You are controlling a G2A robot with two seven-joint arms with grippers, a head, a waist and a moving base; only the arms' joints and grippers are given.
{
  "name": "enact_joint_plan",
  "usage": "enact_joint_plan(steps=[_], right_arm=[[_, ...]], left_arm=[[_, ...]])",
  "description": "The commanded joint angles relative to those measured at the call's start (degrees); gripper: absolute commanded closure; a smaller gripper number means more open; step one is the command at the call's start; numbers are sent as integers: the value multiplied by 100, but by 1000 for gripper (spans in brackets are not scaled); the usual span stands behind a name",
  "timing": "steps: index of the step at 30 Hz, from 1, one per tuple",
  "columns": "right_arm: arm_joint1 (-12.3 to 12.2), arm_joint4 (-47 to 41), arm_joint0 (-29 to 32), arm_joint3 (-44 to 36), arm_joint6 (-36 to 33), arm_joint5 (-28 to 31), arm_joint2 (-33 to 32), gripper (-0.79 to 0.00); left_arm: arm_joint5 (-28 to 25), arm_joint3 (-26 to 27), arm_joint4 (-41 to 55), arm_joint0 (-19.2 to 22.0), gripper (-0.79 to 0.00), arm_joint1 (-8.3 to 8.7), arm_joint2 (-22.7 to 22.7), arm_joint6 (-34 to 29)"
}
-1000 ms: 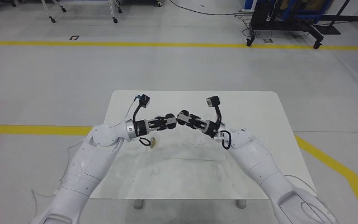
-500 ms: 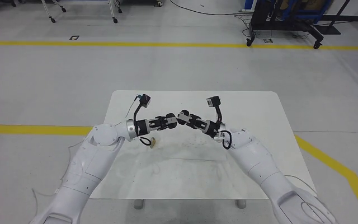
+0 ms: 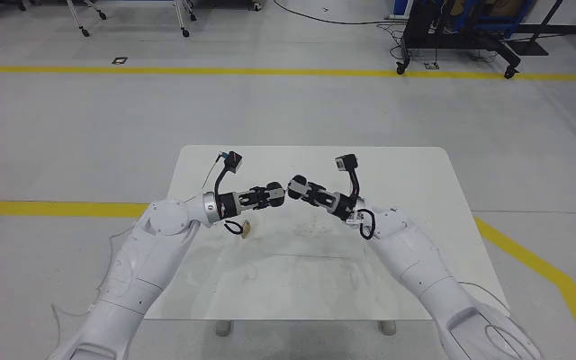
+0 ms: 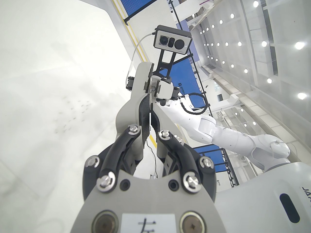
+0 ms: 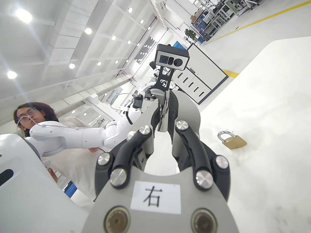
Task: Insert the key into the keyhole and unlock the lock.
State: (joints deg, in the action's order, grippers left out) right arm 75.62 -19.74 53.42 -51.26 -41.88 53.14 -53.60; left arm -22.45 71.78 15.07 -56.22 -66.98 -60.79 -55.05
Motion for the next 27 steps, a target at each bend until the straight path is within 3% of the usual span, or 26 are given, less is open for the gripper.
enact_joint_plan(steps=[1, 3, 6, 25, 26, 27], right_arm=[[2, 5, 5, -2, 14, 3, -4, -108], [4, 3, 8, -8, 15, 4, -5, -92], [9, 11, 6, -15, 8, 1, 1, 0], [15, 71, 46, -1, -125, -9, 33, 0], [15, 74, 46, -4, -138, -16, 36, 0], [15, 80, 45, -7, -154, -22, 41, 0]], left_arm=[[4, 8, -9, -7, 0, 4, -8, -13], [-1, 18, -17, -14, 0, 10, -22, -20], [-4, 31, -25, -28, 0, 16, -38, -24], [30, 59, 33, -10, 0, 70, -255, -20], [34, 62, 37, -10, -80, 71, -258, -17], [34, 64, 53, -13, -246, 71, -261, -13]])
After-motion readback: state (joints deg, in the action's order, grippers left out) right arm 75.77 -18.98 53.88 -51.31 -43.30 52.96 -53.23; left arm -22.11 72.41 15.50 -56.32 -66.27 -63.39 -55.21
